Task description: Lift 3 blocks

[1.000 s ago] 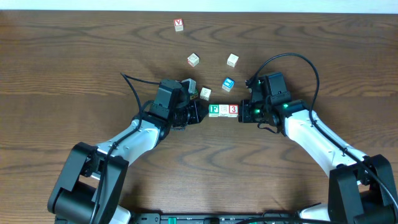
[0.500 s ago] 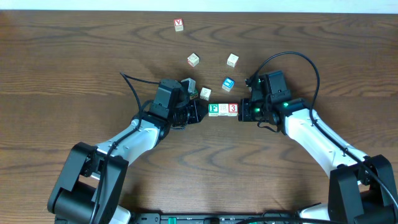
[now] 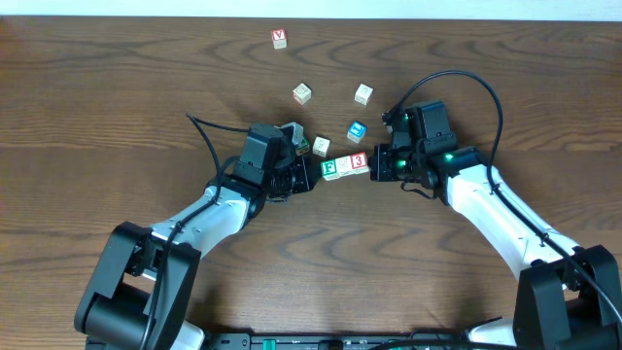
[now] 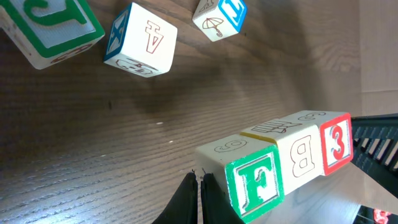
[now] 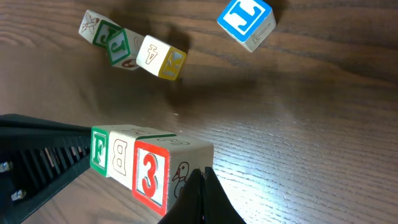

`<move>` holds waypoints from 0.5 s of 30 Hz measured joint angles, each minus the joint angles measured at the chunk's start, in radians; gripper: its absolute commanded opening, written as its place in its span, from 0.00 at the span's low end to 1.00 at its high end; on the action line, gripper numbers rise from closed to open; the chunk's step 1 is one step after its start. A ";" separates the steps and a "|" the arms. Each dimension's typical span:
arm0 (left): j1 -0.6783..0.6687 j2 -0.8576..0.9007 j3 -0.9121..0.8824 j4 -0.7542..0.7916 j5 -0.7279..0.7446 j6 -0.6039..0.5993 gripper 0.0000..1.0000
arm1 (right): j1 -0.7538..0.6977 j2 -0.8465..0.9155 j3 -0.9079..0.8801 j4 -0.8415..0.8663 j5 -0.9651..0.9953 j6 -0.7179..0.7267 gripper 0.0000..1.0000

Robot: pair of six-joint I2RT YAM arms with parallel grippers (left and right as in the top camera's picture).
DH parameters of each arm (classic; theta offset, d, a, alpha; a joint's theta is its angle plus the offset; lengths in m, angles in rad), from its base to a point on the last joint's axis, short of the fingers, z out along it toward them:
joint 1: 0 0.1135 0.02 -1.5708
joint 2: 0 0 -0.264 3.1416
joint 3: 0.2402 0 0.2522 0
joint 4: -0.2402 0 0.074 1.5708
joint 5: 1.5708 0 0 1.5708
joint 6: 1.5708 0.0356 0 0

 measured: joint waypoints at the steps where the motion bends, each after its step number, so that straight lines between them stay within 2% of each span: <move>1: 0.000 0.000 0.000 0.000 -0.001 0.000 0.07 | 0.000 0.000 0.000 -0.003 -0.001 0.000 0.01; 15: 0.000 0.000 0.000 -0.001 -0.002 0.000 0.07 | 0.000 -0.001 0.001 -0.034 -0.008 -0.004 0.01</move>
